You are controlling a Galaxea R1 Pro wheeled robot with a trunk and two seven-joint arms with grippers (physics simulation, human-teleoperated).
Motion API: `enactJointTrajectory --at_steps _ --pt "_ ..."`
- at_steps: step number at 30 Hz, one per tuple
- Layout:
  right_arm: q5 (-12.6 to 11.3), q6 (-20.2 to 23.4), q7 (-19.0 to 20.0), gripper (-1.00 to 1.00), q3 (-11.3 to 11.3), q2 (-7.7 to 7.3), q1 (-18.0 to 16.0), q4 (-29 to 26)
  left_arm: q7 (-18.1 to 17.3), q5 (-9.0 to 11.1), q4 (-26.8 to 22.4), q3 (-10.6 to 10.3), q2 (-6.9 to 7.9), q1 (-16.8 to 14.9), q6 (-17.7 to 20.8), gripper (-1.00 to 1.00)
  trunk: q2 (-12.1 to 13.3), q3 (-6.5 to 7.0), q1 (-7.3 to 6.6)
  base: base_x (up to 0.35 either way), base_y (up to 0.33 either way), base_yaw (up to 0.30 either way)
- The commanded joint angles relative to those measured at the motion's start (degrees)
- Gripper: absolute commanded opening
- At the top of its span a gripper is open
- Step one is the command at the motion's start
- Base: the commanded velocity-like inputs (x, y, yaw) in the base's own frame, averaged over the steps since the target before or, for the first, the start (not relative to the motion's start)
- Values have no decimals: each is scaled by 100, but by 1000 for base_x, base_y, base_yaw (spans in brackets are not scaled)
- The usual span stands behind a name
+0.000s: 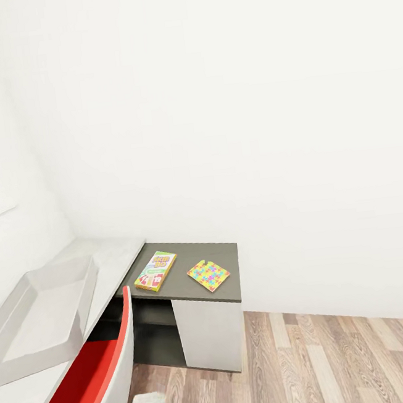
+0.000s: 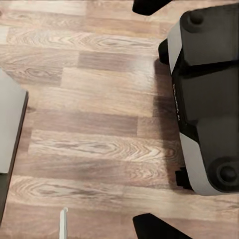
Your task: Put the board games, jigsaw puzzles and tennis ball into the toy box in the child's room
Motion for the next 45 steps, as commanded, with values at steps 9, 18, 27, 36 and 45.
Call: enactJointTrajectory --at_steps 9,18,27,36,45 --pt "-12 1997 9 100 -93 18 -131 -2614 -379 0 -1491 80 3 -464 1692 100 -13 -15 3 0 0 0" --pt "-13 4310 52 100 -159 47 219 -6949 -465 25 -1737 543 32 -1426 2056 100 -13 -15 3 0 0 0" --pt "-13 4557 55 100 -173 59 262 -7475 -1551 595 -1756 859 768 -1839 2056 100 -13 -15 3 0 0 0" --pt "-309 5171 62 100 -137 70 264 -8248 -3692 1504 -1754 879 1884 -1853 2056 100 -13 -15 3 0 0 0" --pt "-752 5249 65 100 -101 62 262 -8374 -3998 1598 -1746 1006 2008 -1852 2056 100 -13 -15 3 0 0 12"
